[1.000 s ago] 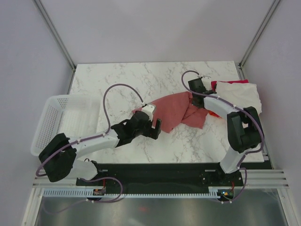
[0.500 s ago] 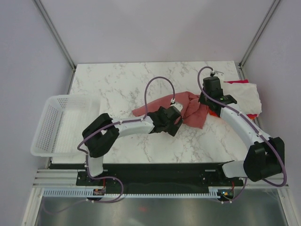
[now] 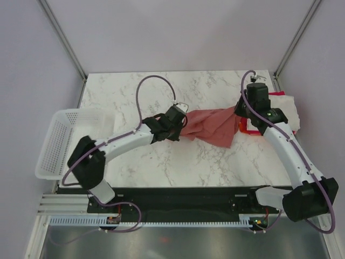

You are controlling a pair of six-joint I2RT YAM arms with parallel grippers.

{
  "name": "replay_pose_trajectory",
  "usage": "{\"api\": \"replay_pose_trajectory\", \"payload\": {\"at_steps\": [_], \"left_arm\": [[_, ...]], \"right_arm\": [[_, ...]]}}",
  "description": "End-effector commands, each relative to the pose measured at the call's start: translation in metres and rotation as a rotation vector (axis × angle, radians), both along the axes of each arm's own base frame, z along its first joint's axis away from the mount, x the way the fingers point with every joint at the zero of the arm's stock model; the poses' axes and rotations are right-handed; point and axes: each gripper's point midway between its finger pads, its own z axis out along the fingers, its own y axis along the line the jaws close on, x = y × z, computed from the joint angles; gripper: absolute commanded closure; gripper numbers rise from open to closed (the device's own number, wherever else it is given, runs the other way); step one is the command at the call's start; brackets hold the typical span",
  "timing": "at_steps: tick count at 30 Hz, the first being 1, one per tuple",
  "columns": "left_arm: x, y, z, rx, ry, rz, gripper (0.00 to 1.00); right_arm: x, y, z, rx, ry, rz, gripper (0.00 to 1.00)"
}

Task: Fold and stack the t-shirts
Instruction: Flatten the tshirt out

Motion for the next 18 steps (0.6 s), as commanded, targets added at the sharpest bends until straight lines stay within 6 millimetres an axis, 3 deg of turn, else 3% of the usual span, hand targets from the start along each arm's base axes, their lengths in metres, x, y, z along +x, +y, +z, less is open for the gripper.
{"api": "replay_pose_trajectory", "payload": {"at_steps": [1,4,5,7,8,9,10,11,12,13,15,17,18], "left_arm": [[-0.036,-0.003,0.103,-0.291,-0.08,-0.034,0.98],[-0.065,0.008,0.138,-0.404,-0.058,-0.047,0.98],[-0.074,0.017,0.165,-0.463,-0.099,-0.051,0.98],[-0.085,0.033,0.189,-0.488,-0.119,-0.028,0.98],[-0.087,0.043,0.205,-0.51,-0.146,-0.016,0.98],[-0.09,0.05,0.215,-0.516,-0.151,-0.01,0.98],[-0.091,0.055,0.241,-0.547,-0.182,-0.009,0.98],[-0.092,0.069,0.242,-0.522,-0.172,0.024,0.98],[-0.093,0.078,0.253,-0.537,-0.193,0.041,0.98],[-0.092,0.087,0.263,-0.551,-0.211,0.069,0.98],[-0.083,0.111,0.259,-0.537,-0.217,0.156,0.98],[-0.068,0.128,0.231,-0.502,-0.17,0.246,0.96],[-0.063,0.123,0.202,-0.482,-0.079,0.241,0.98]], "right_arm": [[-0.015,0.009,0.083,0.044,-0.175,0.086,1.0],[-0.037,0.01,0.125,0.06,-0.257,0.131,1.0],[-0.043,0.01,0.137,0.065,-0.281,0.137,1.0],[-0.06,0.008,0.17,0.076,-0.344,0.151,1.0],[-0.065,0.008,0.183,0.081,-0.371,0.153,1.0],[-0.076,0.007,0.208,0.091,-0.421,0.161,1.0],[-0.081,0.005,0.219,0.098,-0.442,0.156,1.0],[-0.088,0.004,0.231,0.102,-0.469,0.159,1.0],[-0.1,0.001,0.255,0.11,-0.522,0.157,1.0],[-0.106,-0.001,0.265,0.115,-0.549,0.147,1.0],[-0.12,-0.009,0.287,0.118,-0.609,0.122,1.0],[-0.126,-0.016,0.292,0.113,-0.626,0.089,1.0],[-0.124,-0.016,0.286,0.112,-0.609,0.089,1.0]]}}
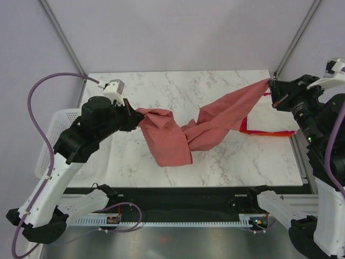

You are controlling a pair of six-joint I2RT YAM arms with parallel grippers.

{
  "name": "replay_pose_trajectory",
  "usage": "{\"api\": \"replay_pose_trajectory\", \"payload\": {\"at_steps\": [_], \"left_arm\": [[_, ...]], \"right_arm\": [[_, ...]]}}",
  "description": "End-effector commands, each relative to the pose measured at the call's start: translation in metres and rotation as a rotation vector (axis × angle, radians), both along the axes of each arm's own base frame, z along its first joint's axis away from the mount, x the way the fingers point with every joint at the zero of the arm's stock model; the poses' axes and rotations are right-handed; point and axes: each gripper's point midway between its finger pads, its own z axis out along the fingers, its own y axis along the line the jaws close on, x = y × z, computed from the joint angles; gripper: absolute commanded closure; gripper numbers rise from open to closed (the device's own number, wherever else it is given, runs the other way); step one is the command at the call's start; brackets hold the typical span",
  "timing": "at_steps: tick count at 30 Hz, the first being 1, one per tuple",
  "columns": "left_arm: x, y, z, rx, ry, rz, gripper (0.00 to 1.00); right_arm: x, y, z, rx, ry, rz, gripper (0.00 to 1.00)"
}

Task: Fold and stack the t-shirts
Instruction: Flatten the tshirt out

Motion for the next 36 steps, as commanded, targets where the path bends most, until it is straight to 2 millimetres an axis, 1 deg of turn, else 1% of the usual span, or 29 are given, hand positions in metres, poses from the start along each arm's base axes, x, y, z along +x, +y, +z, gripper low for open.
{"api": "replay_pose_trajectory", "payload": {"at_steps": [1,2,3,4,5,6,7,8,9,10,12,13,14,15,16,17,18,19,20,21,22,24,25,26,27,28,30,31,36], "left_arm": [[0.016,0.019,-0.068,0.037,0.234,0.064,0.98],[0.019,0.014,-0.078,0.017,0.272,0.036,0.98],[0.031,0.013,-0.087,-0.002,0.281,0.04,0.98],[0.043,0.014,-0.096,-0.02,0.319,0.057,0.98],[0.058,0.026,-0.097,-0.056,0.326,0.097,0.98],[0.066,0.021,-0.087,-0.111,0.308,0.064,0.98],[0.081,0.029,-0.089,-0.14,0.33,0.101,0.98],[0.089,0.031,-0.085,-0.157,0.327,0.108,0.98],[0.097,0.031,-0.071,-0.181,0.305,0.099,0.98],[0.11,0.039,-0.078,-0.189,0.333,0.126,0.98],[0.126,0.043,-0.069,-0.227,0.333,0.122,0.96],[0.136,0.056,-0.069,-0.243,0.338,0.153,0.96],[0.148,0.062,-0.083,-0.243,0.379,0.173,0.84],[0.157,0.068,-0.083,-0.242,0.379,0.193,0.63],[0.158,0.073,-0.09,-0.233,0.407,0.204,0.48],[0.158,0.069,-0.095,-0.227,0.426,0.177,0.38],[0.157,0.066,-0.099,-0.21,0.435,0.166,0.36],[0.149,0.052,-0.104,-0.165,0.428,0.132,0.17],[0.148,0.056,-0.109,-0.097,0.406,0.183,0.14],[0.137,0.051,-0.113,-0.057,0.396,0.182,0.07],[0.127,0.033,-0.116,-0.02,0.388,0.144,0.06],[0.112,0.022,-0.131,0.042,0.394,0.134,0.09],[0.101,0.003,-0.136,0.07,0.399,0.088,0.1],[0.097,-0.001,-0.143,0.097,0.404,0.095,0.13],[0.091,-0.007,-0.156,0.114,0.434,0.089,0.16],[0.083,-0.021,-0.164,0.135,0.441,0.054,0.21],[0.081,-0.029,-0.18,0.164,0.463,0.047,0.25],[0.079,-0.033,-0.197,0.194,0.499,0.038,0.26],[0.077,-0.032,-0.246,0.287,0.59,0.046,0.22]], "right_arm": [[-0.002,-0.006,-0.011,-0.01,0.045,-0.03,1.0],[0.002,-0.005,-0.017,-0.009,0.062,-0.028,1.0],[0.007,-0.003,-0.029,-0.015,0.092,-0.028,1.0],[0.011,-0.003,-0.035,-0.014,0.106,-0.03,1.0],[0.014,-0.002,-0.038,-0.013,0.116,-0.032,1.0],[0.019,-0.002,-0.041,-0.015,0.125,-0.035,1.0],[0.02,-0.003,-0.041,-0.012,0.125,-0.044,1.0],[0.024,-0.007,-0.041,-0.015,0.129,-0.071,1.0],[0.022,-0.011,-0.033,-0.016,0.112,-0.088,1.0],[0.023,-0.013,-0.031,-0.02,0.11,-0.1,1.0],[0.019,-0.019,-0.02,-0.022,0.091,-0.129,1.0],[0.017,-0.021,-0.016,-0.021,0.084,-0.138,1.0],[0.013,-0.023,-0.009,-0.015,0.069,-0.141,1.0],[0.01,-0.021,-0.007,-0.014,0.063,-0.126,1.0],[0.009,-0.018,-0.007,-0.011,0.062,-0.113,1.0],[0.008,-0.016,-0.007,-0.01,0.062,-0.096,1.0],[0.007,-0.009,-0.012,-0.012,0.079,-0.058,1.0],[0.008,-0.007,-0.016,-0.014,0.088,-0.048,1.0],[0.008,-0.006,-0.021,-0.017,0.1,-0.042,1.0],[0.01,-0.005,-0.031,-0.023,0.124,-0.041,1.0],[0.011,-0.005,-0.035,-0.026,0.131,-0.04,1.0],[0.013,-0.004,-0.047,-0.029,0.157,-0.041,1.0],[0.013,-0.005,-0.051,-0.031,0.163,-0.044,1.0],[0.015,-0.005,-0.057,-0.033,0.173,-0.045,1.0],[0.017,-0.005,-0.06,-0.037,0.182,-0.047,1.0],[0.017,-0.005,-0.063,-0.039,0.188,-0.048,1.0],[0.02,-0.005,-0.07,-0.041,0.201,-0.051,1.0],[0.02,-0.004,-0.073,-0.043,0.204,-0.048,1.0],[0.02,-0.005,-0.08,-0.045,0.21,-0.053,1.0]]}}
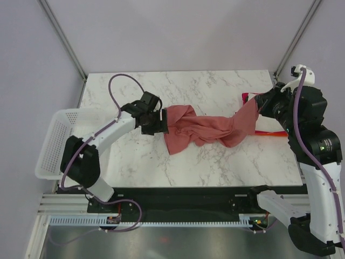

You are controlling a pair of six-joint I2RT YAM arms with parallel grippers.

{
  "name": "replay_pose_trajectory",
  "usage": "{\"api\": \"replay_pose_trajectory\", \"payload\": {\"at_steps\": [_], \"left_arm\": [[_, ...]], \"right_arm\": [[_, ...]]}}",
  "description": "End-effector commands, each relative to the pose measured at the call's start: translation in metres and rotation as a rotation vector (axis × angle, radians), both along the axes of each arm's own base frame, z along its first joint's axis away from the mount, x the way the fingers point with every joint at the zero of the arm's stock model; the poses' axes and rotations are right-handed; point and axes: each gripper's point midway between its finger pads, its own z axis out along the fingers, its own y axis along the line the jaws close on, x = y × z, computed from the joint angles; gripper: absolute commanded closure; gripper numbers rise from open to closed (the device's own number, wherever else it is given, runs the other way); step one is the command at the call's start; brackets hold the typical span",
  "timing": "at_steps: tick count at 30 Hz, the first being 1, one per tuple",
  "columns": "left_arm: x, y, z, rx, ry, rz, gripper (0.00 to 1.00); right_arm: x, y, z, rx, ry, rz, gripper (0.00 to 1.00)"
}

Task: Fold and stack the t-shirts
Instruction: Flatten the tshirt out

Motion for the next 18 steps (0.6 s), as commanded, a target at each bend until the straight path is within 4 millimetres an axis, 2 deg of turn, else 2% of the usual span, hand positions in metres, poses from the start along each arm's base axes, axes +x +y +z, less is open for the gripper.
{"api": "replay_pose_trajectory", "payload": {"at_steps": [1,2,5,10,11,13,14,15,16,18], "left_arm": [[0.008,0.006,-0.031,0.071,0.011,0.01,0.23],[0.009,0.004,-0.043,0.079,0.036,0.005,0.23],[0.022,-0.005,-0.056,0.075,0.042,0.004,0.28],[0.042,-0.021,-0.053,0.035,0.018,-0.006,0.43],[0.048,-0.024,-0.051,0.024,0.0,-0.004,0.43],[0.055,-0.03,-0.065,-0.018,0.043,-0.012,0.4],[0.055,-0.037,-0.059,-0.055,0.045,-0.028,0.41],[0.059,-0.038,-0.07,-0.071,0.075,-0.025,0.46],[0.058,-0.043,-0.07,-0.11,0.09,-0.04,0.69],[0.067,-0.043,-0.07,-0.141,0.076,-0.033,0.94]], "right_arm": [[-0.003,-0.002,0.015,0.011,-0.07,-0.006,1.0],[-0.003,-0.003,0.013,0.009,-0.067,-0.008,1.0],[-0.002,-0.002,0.012,0.011,-0.07,-0.006,1.0],[-0.002,-0.001,0.01,0.007,-0.066,0.0,1.0],[-0.002,-0.002,0.009,0.005,-0.064,-0.001,1.0],[-0.002,-0.002,0.009,0.003,-0.066,-0.002,1.0],[-0.002,-0.002,0.008,0.001,-0.065,-0.003,1.0],[-0.002,-0.003,0.008,0.001,-0.065,-0.005,1.0],[-0.001,-0.003,0.005,-0.001,-0.059,-0.006,1.0],[0.0,-0.003,0.004,-0.006,-0.058,-0.007,1.0]]}}
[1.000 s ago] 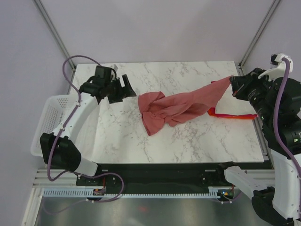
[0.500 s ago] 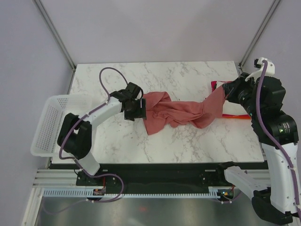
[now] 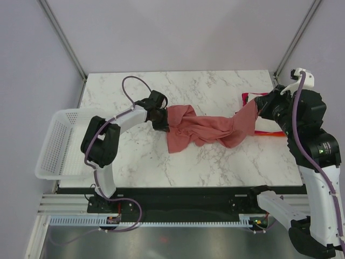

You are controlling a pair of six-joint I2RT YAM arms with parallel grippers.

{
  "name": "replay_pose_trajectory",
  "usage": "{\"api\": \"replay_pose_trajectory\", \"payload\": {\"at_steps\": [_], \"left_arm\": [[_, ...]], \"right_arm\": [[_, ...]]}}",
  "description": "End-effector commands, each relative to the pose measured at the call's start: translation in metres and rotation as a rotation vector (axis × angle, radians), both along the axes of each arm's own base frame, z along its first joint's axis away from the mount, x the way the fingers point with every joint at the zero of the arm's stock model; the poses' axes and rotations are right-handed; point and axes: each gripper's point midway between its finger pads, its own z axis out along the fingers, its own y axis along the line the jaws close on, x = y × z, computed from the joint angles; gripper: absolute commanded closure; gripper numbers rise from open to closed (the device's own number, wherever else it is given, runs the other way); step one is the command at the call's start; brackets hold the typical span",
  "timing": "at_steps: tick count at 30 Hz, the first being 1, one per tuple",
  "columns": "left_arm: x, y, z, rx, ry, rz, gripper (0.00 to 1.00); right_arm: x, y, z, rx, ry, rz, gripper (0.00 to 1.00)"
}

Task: Fold and stack the t-shirts
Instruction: Flatten the tshirt out

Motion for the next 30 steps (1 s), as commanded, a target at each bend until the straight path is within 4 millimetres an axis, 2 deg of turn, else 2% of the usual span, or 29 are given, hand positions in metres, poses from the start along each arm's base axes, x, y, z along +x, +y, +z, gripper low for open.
{"api": "replay_pose_trajectory", "payload": {"at_steps": [1,2,3,5,6,7,8,9,10,11,12,14,15,16,18,19,20,21,22,23,25,27,28,30], "left_arm": [[0.021,-0.01,0.006,-0.11,-0.027,-0.01,0.98],[0.026,-0.007,0.009,-0.124,-0.03,-0.003,0.98],[0.036,0.007,0.012,-0.137,-0.03,0.04,0.98],[0.05,0.017,0.031,-0.207,-0.04,0.068,0.98],[0.062,0.038,0.038,-0.223,-0.04,0.121,0.98],[0.07,0.048,0.049,-0.236,-0.052,0.149,0.98],[0.082,0.057,0.073,-0.258,-0.096,0.185,0.98],[0.091,0.075,0.086,-0.263,-0.12,0.232,0.98],[0.093,0.084,0.097,-0.247,-0.137,0.258,0.98],[0.097,0.093,0.125,-0.242,-0.2,0.278,0.98],[0.097,0.103,0.135,-0.222,-0.223,0.302,0.98],[0.086,0.116,0.137,-0.172,-0.24,0.329,0.98],[0.077,0.118,0.146,-0.173,-0.262,0.323,0.98],[0.061,0.121,0.125,-0.153,-0.215,0.325,0.98],[0.043,0.127,0.117,-0.126,-0.212,0.329,0.98],[0.029,0.135,0.095,-0.081,-0.171,0.346,0.98],[0.022,0.139,0.089,-0.06,-0.169,0.346,0.96],[0.016,0.142,0.093,-0.05,-0.184,0.35,0.92],[0.008,0.147,0.085,-0.027,-0.173,0.362,0.77],[0.004,0.148,0.087,-0.023,-0.184,0.368,0.63],[-0.003,0.145,0.099,-0.011,-0.228,0.369,0.47],[-0.009,0.136,0.103,-0.021,-0.239,0.352,0.39],[-0.015,0.128,0.106,-0.051,-0.235,0.333,0.39],[-0.023,0.111,0.107,-0.085,-0.217,0.304,0.39]], "right_arm": [[0.006,-0.002,0.007,-0.009,-0.04,-0.01,1.0],[0.009,-0.001,0.003,-0.01,-0.034,-0.008,1.0],[0.011,-0.001,0.0,-0.008,-0.029,-0.01,1.0],[0.023,0.001,-0.014,-0.008,-0.007,-0.021,1.0],[0.028,0.002,-0.019,-0.004,0.003,-0.024,1.0],[0.038,0.003,-0.025,-0.008,0.019,-0.032,1.0],[0.043,-0.003,-0.025,-0.017,0.024,-0.071,1.0],[0.048,-0.006,-0.024,-0.021,0.029,-0.094,1.0],[0.052,-0.011,-0.017,-0.029,0.025,-0.124,1.0],[0.052,-0.016,-0.011,-0.034,0.019,-0.152,1.0],[0.051,-0.031,-0.005,-0.052,0.01,-0.226,1.0],[0.041,-0.045,0.01,-0.053,-0.015,-0.294,1.0],[0.036,-0.053,0.014,-0.053,-0.027,-0.331,1.0],[0.025,-0.054,0.015,-0.026,-0.042,-0.337,1.0],[0.015,-0.055,0.011,0.0,-0.051,-0.338,1.0],[0.004,-0.055,0.006,0.019,-0.059,-0.333,1.0],[-0.001,-0.055,0.002,0.027,-0.061,-0.331,1.0],[-0.006,-0.054,-0.001,0.03,-0.061,-0.318,1.0],[-0.013,-0.052,-0.01,0.034,-0.055,-0.3,1.0],[-0.016,-0.046,-0.016,0.04,-0.043,-0.264,1.0],[-0.021,-0.041,-0.032,0.042,-0.012,-0.235,1.0],[-0.026,-0.04,-0.041,0.042,-0.002,-0.22,1.0],[-0.025,-0.039,-0.051,0.034,0.02,-0.217,1.0],[-0.026,-0.039,-0.057,0.025,0.029,-0.215,1.0]]}}
